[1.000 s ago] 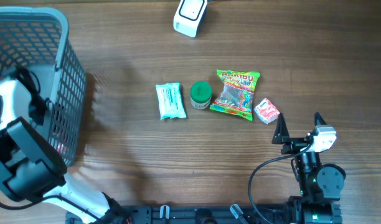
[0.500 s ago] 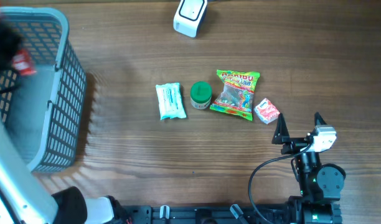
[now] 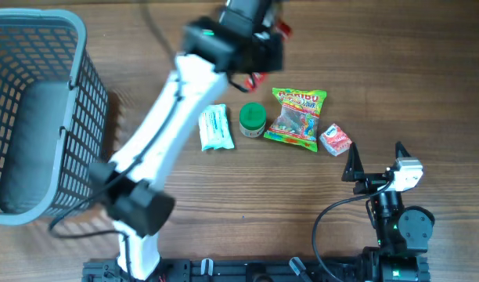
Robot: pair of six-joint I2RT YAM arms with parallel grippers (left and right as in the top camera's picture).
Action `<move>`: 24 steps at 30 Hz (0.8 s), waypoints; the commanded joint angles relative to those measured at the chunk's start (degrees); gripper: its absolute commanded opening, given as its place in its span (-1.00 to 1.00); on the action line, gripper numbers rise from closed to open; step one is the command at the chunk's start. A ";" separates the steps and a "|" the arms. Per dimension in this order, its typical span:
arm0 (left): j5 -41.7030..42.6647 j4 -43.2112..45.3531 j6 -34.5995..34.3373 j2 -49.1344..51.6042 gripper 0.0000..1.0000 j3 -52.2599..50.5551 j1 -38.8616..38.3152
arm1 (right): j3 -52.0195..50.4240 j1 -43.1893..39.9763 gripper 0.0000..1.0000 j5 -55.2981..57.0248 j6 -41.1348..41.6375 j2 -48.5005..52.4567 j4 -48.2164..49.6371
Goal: Scan the item barcode
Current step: 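Place the Nescafe stick on the table beside the bottle, retract left arm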
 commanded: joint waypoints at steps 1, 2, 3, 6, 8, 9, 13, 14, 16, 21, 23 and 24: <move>-8.07 -4.04 -7.56 3.72 -0.92 -0.44 -0.70 | -0.07 0.13 0.99 0.35 -0.07 -0.37 0.26; -11.06 -6.10 -11.58 4.33 -0.92 -0.44 -0.33 | -0.07 0.13 0.99 0.35 -0.04 -0.37 0.26; -12.31 -7.04 -14.19 4.42 -0.92 -0.44 0.11 | -0.07 0.13 0.99 0.35 -0.07 -0.37 0.26; -13.38 -8.17 -21.99 4.42 -0.92 -0.44 2.60 | -0.07 0.13 1.00 0.35 -0.07 -0.37 0.26; -13.35 -8.59 -26.62 4.66 -0.92 -0.44 4.46 | -0.07 0.13 0.99 0.35 -0.09 -0.37 0.26; -13.35 -8.55 -27.56 4.72 -0.92 -0.44 5.11 | -0.07 0.13 0.99 0.35 -0.07 -0.37 0.26; -13.38 -7.39 -25.66 8.55 -0.92 -0.66 7.17 | -0.07 0.13 0.99 0.35 -0.07 -0.37 0.26; -13.40 -6.54 -24.15 9.44 -0.92 -1.05 7.19 | -0.07 0.13 1.00 0.35 -0.07 -0.37 0.26; -13.38 -3.93 -21.53 11.56 -0.92 -2.89 7.17 | -0.07 0.13 1.00 0.35 -0.07 -0.37 0.26; -13.33 3.85 -21.57 14.75 -0.92 -13.66 7.26 | -0.07 0.13 0.99 0.35 -0.07 -0.37 0.26; -13.33 6.19 -21.53 14.86 -0.92 -17.33 7.28 | -0.07 0.13 0.99 0.35 -0.04 -0.37 0.26; -13.33 6.56 -21.53 14.86 -0.92 -18.23 7.21 | -0.07 0.13 0.99 0.35 -0.07 -0.37 0.26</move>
